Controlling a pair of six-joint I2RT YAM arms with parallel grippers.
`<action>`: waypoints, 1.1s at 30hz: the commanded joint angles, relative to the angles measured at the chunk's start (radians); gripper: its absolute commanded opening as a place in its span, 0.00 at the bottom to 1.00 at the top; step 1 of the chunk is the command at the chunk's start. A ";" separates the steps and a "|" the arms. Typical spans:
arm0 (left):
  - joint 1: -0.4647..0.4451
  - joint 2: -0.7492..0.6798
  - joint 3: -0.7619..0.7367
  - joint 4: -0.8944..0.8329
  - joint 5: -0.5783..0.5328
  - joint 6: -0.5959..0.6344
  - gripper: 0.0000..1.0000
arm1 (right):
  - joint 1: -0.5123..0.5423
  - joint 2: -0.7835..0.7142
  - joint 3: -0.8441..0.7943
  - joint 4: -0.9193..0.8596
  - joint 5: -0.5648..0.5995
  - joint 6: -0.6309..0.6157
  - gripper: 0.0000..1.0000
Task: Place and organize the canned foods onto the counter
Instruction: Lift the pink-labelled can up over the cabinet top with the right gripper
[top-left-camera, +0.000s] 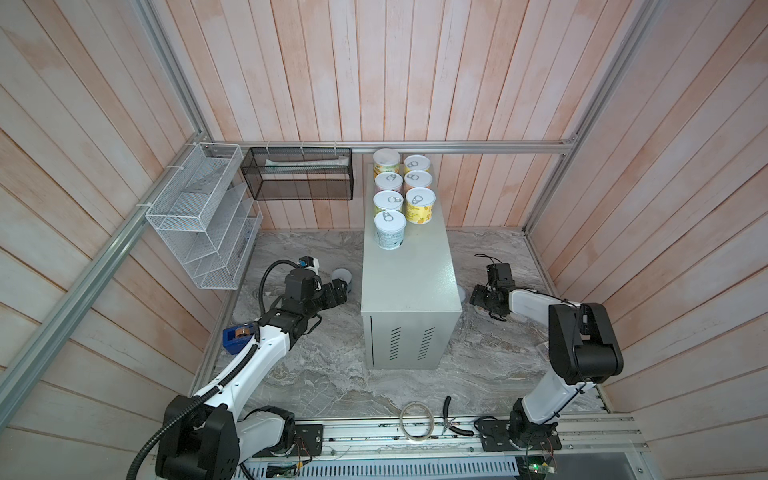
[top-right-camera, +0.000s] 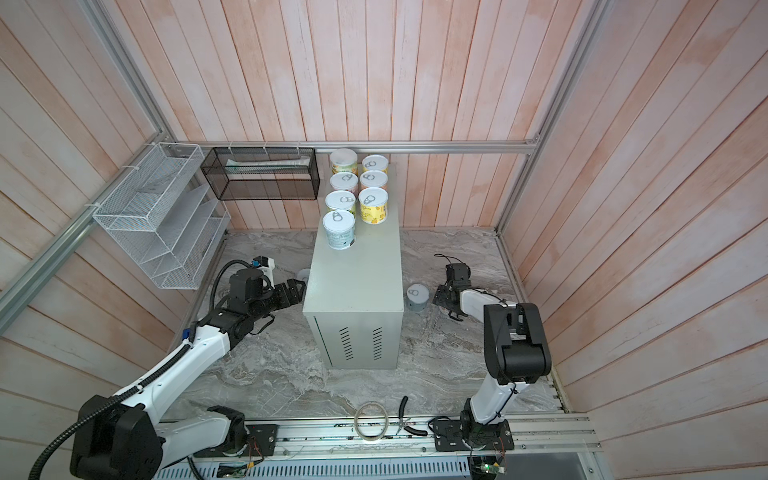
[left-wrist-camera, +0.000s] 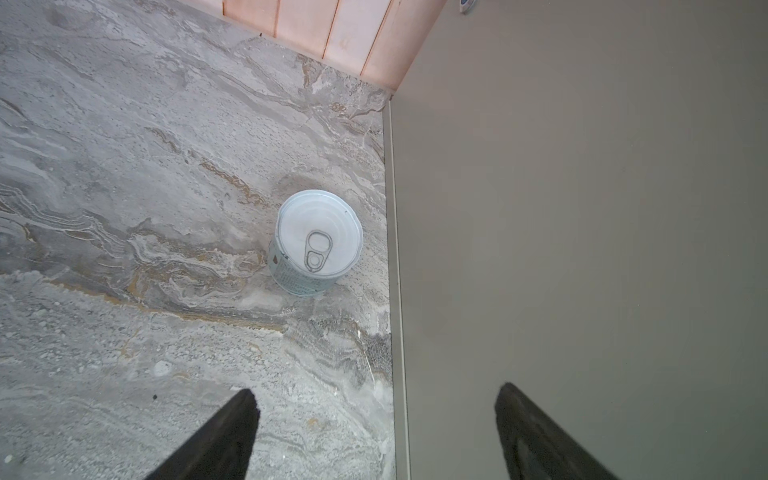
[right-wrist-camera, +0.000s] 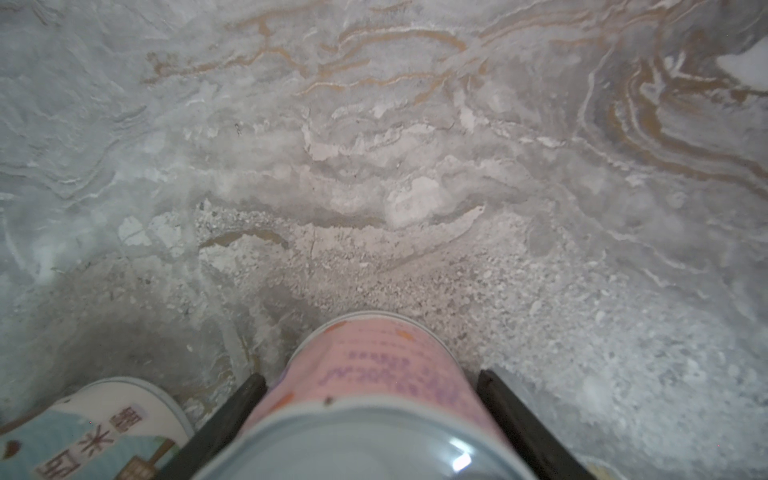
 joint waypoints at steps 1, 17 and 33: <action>-0.006 0.002 0.023 0.014 0.016 0.016 0.91 | 0.010 -0.067 -0.003 -0.072 -0.035 0.002 0.00; -0.009 0.024 0.035 0.018 0.036 0.033 0.91 | 0.026 -0.523 0.127 -0.370 -0.251 -0.063 0.00; -0.080 0.074 0.164 -0.183 -0.068 0.087 0.92 | 0.325 -0.412 0.874 -0.877 -0.025 -0.075 0.00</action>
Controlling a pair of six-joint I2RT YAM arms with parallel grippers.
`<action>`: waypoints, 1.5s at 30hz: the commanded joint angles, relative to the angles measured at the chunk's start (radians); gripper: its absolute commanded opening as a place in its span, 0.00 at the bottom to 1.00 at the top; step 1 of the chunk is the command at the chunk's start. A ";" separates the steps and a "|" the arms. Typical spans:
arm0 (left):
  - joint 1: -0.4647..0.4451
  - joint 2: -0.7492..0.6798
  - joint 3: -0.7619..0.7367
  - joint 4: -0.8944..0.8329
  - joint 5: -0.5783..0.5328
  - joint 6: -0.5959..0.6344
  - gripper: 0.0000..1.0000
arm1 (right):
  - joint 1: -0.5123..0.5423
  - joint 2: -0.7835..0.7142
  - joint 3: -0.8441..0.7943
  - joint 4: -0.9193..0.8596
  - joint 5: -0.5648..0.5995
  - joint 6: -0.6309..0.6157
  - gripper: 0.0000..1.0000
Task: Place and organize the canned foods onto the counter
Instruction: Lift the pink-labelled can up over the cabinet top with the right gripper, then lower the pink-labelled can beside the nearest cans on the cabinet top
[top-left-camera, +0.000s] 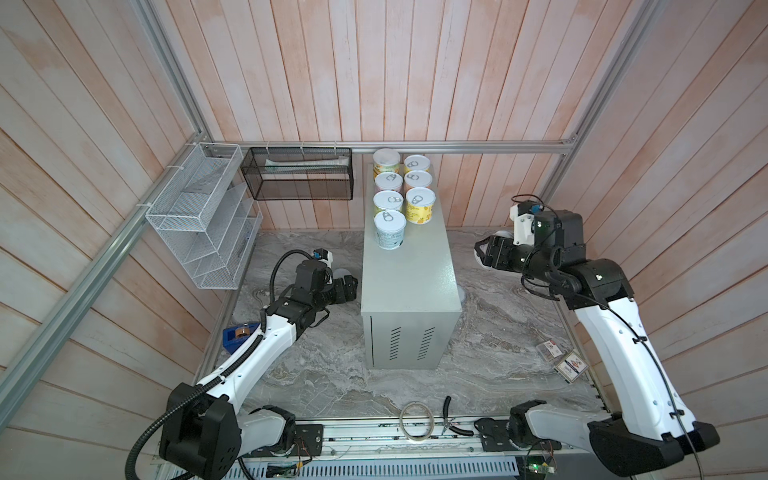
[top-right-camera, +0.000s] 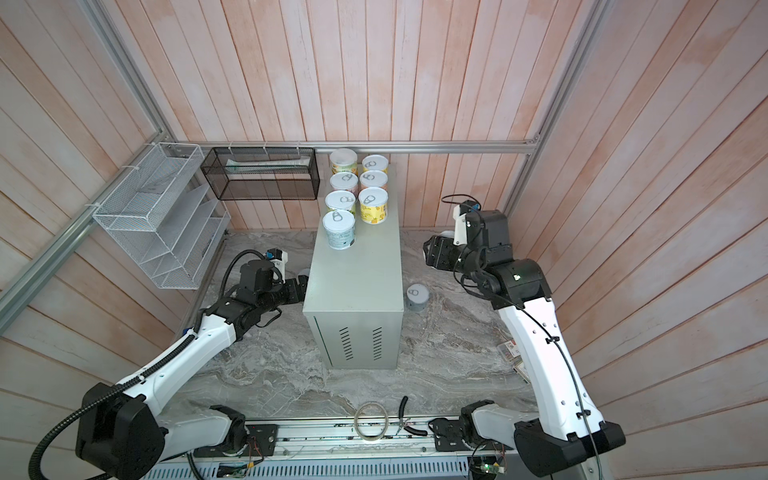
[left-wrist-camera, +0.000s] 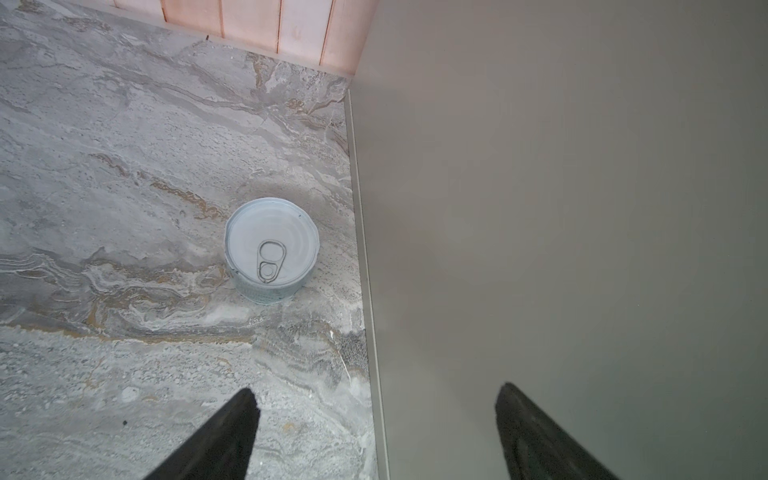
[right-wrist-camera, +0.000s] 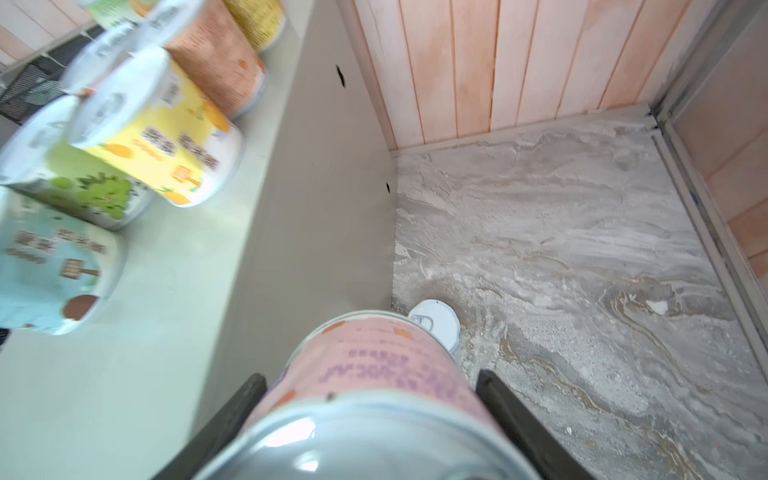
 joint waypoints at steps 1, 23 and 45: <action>-0.004 0.009 0.031 -0.082 -0.049 0.021 0.92 | 0.087 0.072 0.137 -0.133 0.133 -0.016 0.00; -0.013 -0.031 -0.016 -0.070 -0.070 0.012 0.92 | 0.401 0.489 0.701 -0.374 0.311 -0.066 0.00; -0.012 -0.032 -0.047 -0.032 -0.074 -0.004 0.91 | 0.408 0.552 0.727 -0.343 0.271 -0.102 0.86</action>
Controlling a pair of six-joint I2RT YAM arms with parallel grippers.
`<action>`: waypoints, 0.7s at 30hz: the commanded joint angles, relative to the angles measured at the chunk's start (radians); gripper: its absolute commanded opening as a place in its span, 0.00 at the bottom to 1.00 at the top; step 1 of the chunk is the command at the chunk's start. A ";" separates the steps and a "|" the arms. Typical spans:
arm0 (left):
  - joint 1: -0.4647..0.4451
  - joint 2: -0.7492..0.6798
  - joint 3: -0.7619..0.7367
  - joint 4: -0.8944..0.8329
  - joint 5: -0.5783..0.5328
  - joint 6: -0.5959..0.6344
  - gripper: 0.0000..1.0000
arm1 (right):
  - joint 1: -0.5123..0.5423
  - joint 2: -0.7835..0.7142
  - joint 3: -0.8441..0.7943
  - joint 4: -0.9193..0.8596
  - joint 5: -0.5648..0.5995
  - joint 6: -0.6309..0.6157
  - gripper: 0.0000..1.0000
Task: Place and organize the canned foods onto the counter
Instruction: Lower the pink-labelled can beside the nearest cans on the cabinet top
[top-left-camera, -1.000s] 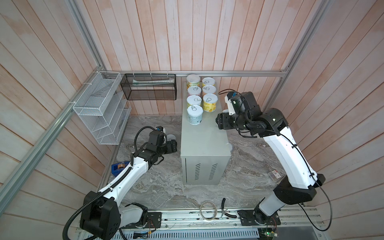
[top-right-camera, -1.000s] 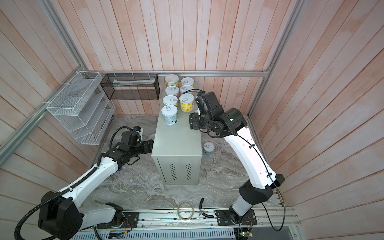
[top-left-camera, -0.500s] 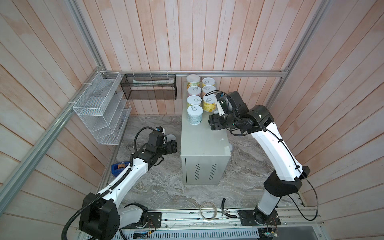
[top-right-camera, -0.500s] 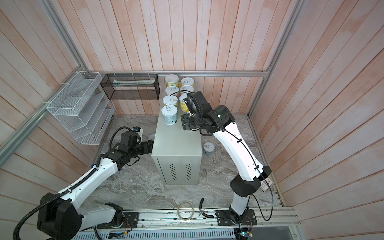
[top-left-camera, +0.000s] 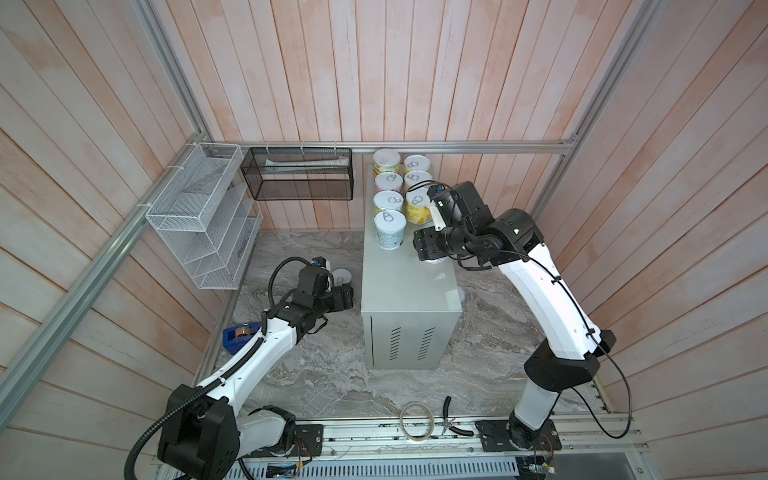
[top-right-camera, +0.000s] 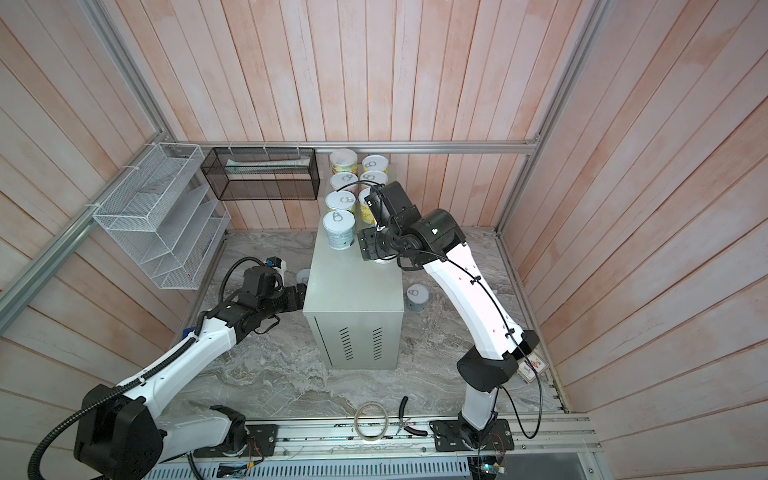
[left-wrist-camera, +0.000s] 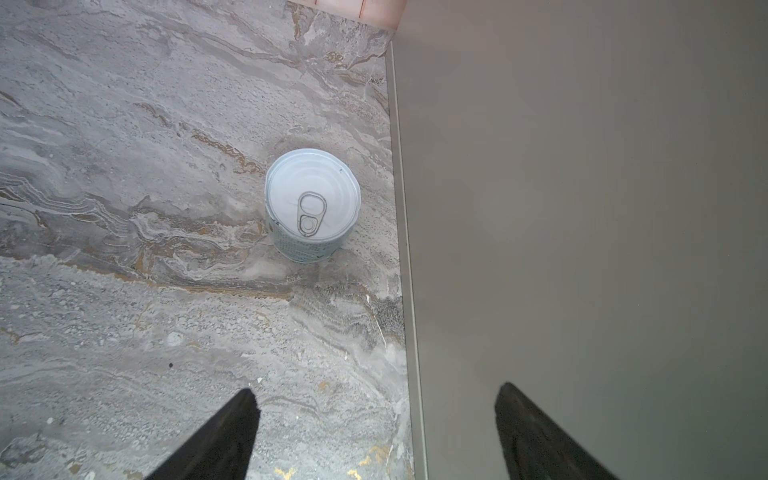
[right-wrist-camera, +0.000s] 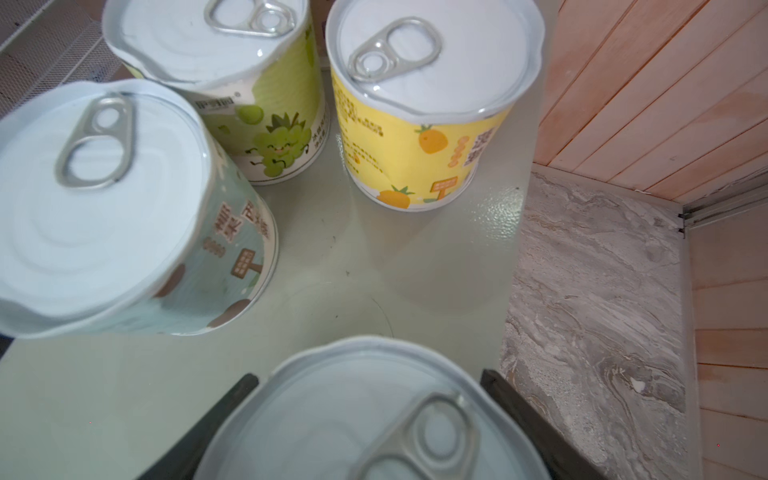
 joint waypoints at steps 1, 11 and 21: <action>-0.004 -0.014 -0.001 0.025 -0.013 0.000 0.91 | 0.008 0.017 0.038 0.018 -0.005 -0.015 0.87; -0.004 -0.028 0.003 0.026 -0.016 0.000 0.91 | 0.007 -0.018 0.094 0.028 -0.006 -0.013 0.88; -0.003 -0.055 -0.020 0.052 -0.018 -0.013 0.91 | 0.017 -0.319 -0.221 0.300 -0.003 0.010 0.83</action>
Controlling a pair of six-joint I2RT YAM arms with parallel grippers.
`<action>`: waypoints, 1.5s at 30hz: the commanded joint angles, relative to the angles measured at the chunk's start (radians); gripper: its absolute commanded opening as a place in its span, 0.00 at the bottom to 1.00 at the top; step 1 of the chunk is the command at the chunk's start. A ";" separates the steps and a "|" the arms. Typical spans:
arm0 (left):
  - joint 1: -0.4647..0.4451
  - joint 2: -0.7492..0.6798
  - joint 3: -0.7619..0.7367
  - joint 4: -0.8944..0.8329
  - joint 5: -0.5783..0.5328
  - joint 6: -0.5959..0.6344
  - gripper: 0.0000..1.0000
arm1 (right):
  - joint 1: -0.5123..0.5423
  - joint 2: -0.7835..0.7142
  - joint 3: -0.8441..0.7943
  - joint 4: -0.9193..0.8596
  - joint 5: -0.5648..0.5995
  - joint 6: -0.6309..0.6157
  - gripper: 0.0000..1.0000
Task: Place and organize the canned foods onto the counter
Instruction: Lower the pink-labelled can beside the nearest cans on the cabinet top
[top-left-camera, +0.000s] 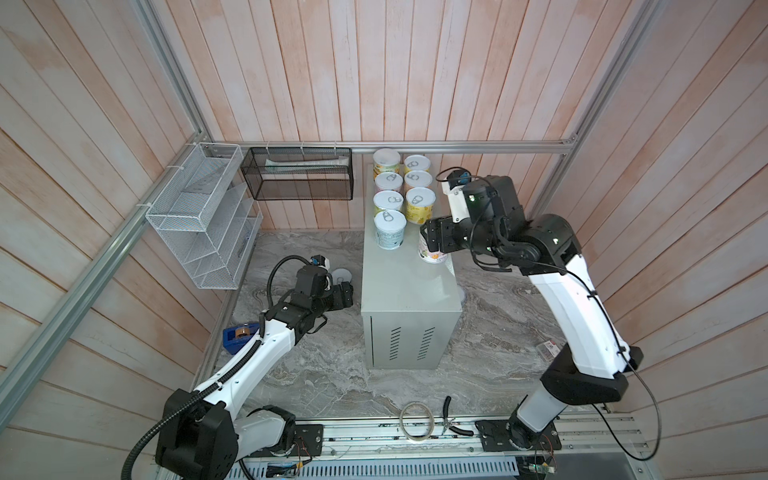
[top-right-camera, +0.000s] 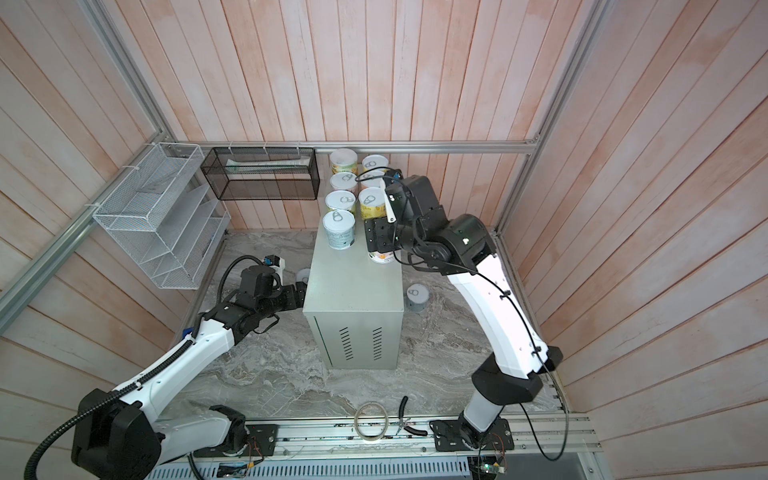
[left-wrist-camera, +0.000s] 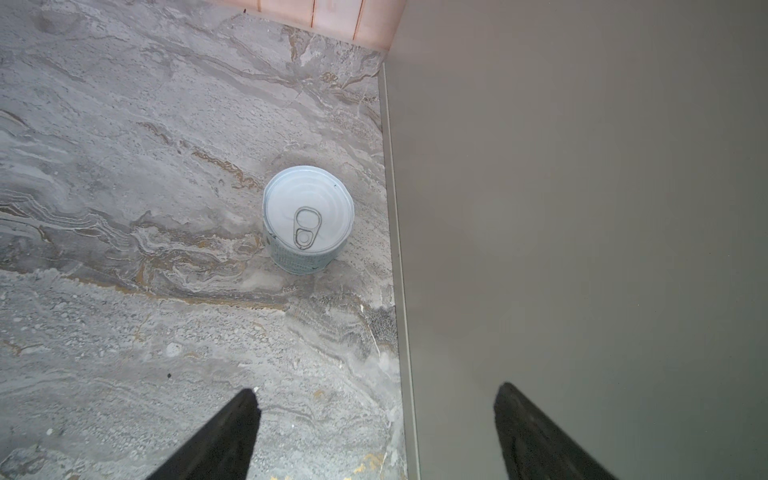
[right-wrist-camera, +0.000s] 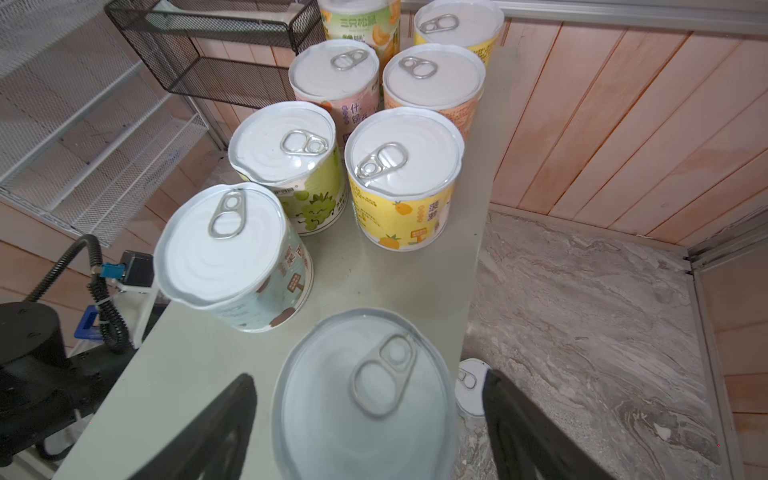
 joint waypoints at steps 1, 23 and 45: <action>-0.004 -0.026 -0.020 0.033 -0.018 -0.013 0.90 | 0.013 -0.190 -0.190 0.217 -0.002 0.019 0.81; -0.004 -0.025 -0.026 0.044 -0.006 -0.012 0.90 | 0.015 -0.361 -0.636 0.420 -0.082 0.079 0.51; -0.003 -0.052 -0.064 0.045 -0.015 -0.015 0.89 | 0.002 -0.270 -0.636 0.505 -0.032 0.051 0.51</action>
